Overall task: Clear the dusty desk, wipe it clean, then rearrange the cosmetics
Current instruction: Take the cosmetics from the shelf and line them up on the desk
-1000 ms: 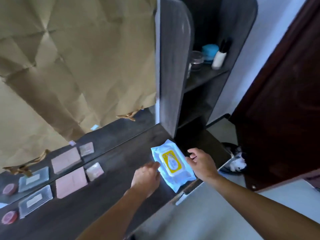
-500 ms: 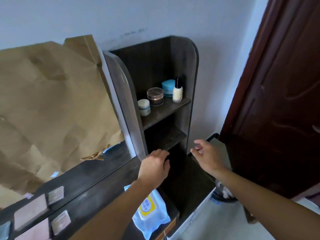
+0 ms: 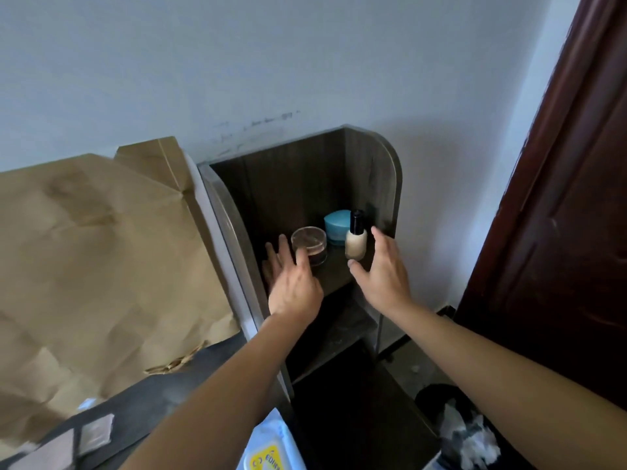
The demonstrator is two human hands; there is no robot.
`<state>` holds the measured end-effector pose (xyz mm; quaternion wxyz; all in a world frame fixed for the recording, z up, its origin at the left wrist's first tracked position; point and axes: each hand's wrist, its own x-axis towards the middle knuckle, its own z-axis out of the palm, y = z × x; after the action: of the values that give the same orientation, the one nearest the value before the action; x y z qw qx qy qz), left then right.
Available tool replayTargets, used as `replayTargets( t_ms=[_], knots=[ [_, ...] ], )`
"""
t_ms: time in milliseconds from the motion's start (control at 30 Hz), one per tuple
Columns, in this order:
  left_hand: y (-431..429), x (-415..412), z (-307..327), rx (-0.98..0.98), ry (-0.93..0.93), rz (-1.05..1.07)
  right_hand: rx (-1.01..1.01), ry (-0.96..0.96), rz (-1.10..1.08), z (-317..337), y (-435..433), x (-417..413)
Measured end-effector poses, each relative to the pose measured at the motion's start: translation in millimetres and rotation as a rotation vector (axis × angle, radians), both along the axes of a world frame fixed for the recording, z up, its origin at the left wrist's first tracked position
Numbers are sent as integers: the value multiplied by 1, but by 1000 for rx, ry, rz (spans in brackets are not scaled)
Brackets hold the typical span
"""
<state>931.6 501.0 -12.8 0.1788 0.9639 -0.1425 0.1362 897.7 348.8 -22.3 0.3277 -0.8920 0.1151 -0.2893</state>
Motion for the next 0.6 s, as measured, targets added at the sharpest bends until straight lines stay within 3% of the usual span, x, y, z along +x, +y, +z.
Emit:
replayTargets(
  t_ms=[133,367,600],
  knots=[
    [-4,10,-5,24,116,90,47,43,34,-6,-9,26],
    [-13,-2,-9,186,-14,196,62,65,137,-14,-28,50],
    [-21,-49,-23,4,-180,153,169,-59,376,-33,-49,31]
  ],
)
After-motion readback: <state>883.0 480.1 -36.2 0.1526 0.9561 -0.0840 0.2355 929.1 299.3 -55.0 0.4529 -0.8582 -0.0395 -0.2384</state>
